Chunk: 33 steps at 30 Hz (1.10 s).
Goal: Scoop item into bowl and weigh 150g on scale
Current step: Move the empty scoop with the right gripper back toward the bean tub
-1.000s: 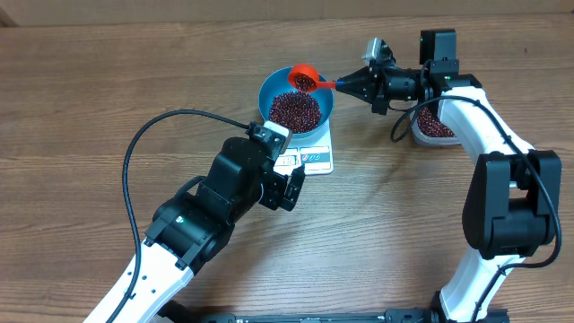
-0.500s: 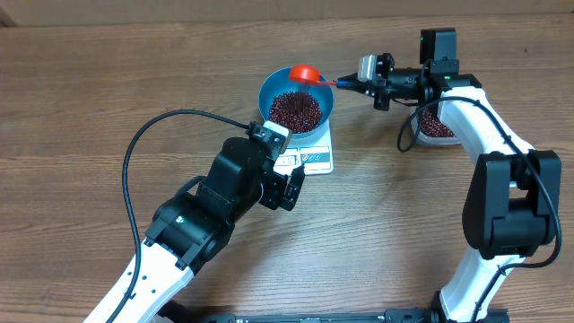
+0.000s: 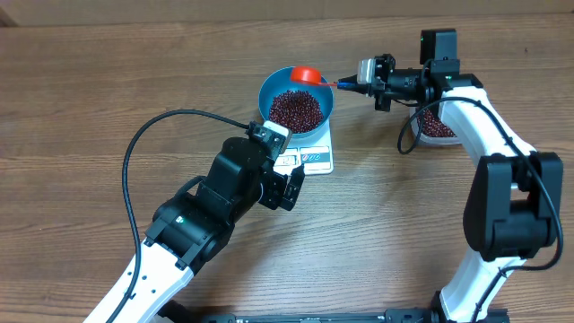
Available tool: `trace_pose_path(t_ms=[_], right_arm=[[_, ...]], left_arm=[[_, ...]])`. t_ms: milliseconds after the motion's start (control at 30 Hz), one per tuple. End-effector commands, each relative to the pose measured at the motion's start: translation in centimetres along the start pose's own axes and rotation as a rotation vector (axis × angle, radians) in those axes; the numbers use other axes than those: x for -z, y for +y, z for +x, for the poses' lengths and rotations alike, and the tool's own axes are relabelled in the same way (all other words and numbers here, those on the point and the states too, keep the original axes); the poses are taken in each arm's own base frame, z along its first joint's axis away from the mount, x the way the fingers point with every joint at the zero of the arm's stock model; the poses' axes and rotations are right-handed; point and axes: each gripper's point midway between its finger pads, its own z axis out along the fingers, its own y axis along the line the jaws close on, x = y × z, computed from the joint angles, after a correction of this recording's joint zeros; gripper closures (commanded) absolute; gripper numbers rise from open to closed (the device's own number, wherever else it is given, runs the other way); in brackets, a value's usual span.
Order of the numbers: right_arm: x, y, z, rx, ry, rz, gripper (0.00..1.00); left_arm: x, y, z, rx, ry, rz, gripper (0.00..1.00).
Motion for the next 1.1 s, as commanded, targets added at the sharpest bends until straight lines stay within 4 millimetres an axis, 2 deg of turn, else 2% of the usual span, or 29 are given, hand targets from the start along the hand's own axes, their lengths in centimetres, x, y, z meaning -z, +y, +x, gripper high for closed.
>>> trace_pose_path(t_ms=[0,100,233,333,467,600,733,800,1067], right_arm=[[2.4,-2.3,-5.6,-0.022,-0.021,0.065,0.96],[3.7,-3.5,-6.5,-0.146,0.036,0.137,0.96],[6.8,-6.0,-6.5,-0.442,0.136,0.327,0.96],[10.2,-7.6,-5.6,-0.695,0.197,0.528,0.96],[15.1,-7.9,-3.2,-0.872,0.319,0.754,0.96],[19.6,-6.4,0.7,-0.944,0.550,0.938,0.96],[22.9,-3.4,3.6,-0.994,0.807,1.041,0.96],[23.4,-2.2,4.2,-1.017,0.877,1.039,0.96],[23.4,1.5,4.9,-1.099,0.995,0.953,0.96]], left_arm=[[-0.1,0.4,0.1,-0.031,0.000,-0.017,0.00],[-0.1,0.4,0.2,-0.031,0.000,-0.017,0.01],[-0.1,0.4,0.2,-0.031,0.000,-0.017,0.00],[-0.1,0.4,0.2,-0.031,0.000,-0.017,0.01],[-0.1,0.4,0.2,-0.031,0.000,-0.017,0.01],[-0.1,0.4,0.2,-0.031,0.000,-0.017,0.01],[-0.1,0.4,0.1,-0.031,0.000,-0.016,0.01],[-0.1,0.4,0.2,-0.031,0.000,-0.016,0.01],[-0.1,0.4,0.1,-0.031,0.000,-0.016,0.00]])
